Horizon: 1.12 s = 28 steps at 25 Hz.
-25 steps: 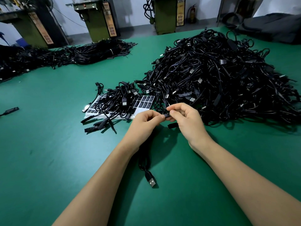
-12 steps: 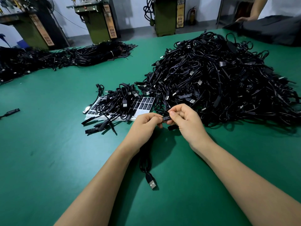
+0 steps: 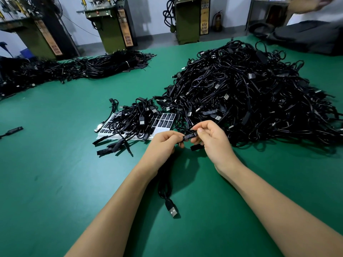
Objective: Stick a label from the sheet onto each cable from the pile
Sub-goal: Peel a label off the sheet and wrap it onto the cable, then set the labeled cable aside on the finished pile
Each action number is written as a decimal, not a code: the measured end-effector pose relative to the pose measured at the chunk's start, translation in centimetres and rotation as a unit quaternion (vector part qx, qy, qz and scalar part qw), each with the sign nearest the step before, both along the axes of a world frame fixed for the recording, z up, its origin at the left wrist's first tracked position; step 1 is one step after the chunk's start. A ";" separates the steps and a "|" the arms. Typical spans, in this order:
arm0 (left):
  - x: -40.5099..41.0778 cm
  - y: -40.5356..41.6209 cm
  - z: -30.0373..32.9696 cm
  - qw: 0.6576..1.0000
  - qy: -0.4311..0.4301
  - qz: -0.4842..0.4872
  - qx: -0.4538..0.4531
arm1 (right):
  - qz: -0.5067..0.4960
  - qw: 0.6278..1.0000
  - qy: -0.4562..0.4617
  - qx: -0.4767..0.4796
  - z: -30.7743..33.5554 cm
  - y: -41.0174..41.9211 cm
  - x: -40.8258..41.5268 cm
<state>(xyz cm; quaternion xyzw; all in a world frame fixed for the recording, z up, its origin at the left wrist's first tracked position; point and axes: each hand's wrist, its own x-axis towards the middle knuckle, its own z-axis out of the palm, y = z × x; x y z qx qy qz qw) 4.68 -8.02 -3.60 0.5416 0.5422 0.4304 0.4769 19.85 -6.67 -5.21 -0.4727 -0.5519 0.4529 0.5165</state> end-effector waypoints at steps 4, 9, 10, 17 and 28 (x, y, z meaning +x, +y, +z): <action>-0.4 -0.1 -0.3 0.999 0.007 -0.032 0.008 | 0.006 1.000 -0.019 0.001 -0.1 -0.1 0.0; -0.8 -0.4 -0.3 0.998 0.027 -0.055 0.024 | 0.000 1.000 -0.005 -0.020 -0.1 0.0 0.1; -0.7 -0.5 -0.2 0.998 0.017 -0.047 0.028 | -0.006 1.000 0.006 -0.023 0.1 0.0 0.1; -2.9 -1.4 3.7 0.993 -0.052 0.074 0.081 | -0.021 0.999 -0.027 -0.024 0.6 -0.5 -0.1; -18.3 8.0 13.0 0.741 -0.567 0.357 0.038 | -0.026 0.999 -0.038 -0.023 1.1 -0.8 -0.4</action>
